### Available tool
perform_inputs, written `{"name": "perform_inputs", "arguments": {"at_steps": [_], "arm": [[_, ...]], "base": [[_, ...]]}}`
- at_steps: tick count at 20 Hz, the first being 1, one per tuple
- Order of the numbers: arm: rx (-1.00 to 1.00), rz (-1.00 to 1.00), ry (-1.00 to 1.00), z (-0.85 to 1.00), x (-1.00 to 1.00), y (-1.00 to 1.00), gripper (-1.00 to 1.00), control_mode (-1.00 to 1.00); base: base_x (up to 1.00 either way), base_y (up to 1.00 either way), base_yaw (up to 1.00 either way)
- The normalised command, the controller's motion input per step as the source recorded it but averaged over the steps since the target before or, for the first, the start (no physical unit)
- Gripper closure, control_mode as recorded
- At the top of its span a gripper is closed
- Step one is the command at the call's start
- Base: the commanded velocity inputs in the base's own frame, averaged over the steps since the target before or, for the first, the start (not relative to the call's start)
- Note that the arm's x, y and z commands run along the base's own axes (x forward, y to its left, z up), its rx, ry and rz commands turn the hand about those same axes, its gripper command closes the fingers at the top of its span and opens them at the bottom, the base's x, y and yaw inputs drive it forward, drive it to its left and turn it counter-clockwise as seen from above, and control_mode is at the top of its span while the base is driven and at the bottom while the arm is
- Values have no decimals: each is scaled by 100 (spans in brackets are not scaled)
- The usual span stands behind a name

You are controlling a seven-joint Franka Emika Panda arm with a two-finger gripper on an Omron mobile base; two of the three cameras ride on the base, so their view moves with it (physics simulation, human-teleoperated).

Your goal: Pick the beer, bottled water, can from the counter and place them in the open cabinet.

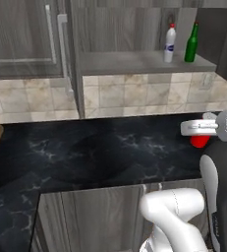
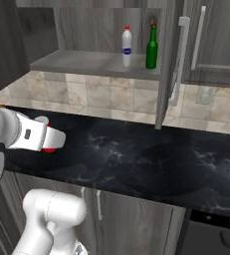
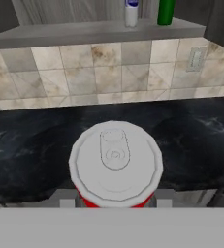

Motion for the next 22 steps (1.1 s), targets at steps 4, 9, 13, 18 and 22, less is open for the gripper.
{"name": "perform_inputs", "arguments": {"at_steps": [4, 9, 13, 18, 22], "arm": [[0, 0, 0, 0, 0, 0, 100, 100], [0, 0, 0, 0, 0, 0, 100, 100], [0, 0, 0, 0, 0, 0, 100, 100], [0, 0, 0, 0, 0, 0, 100, 100], [0, 0, 0, 0, 0, 0, 100, 100]], "base": [[44, 10, 10], [50, 0, 7], [50, 0, 6], [50, 1, 5], [35, 2, 2]]}}
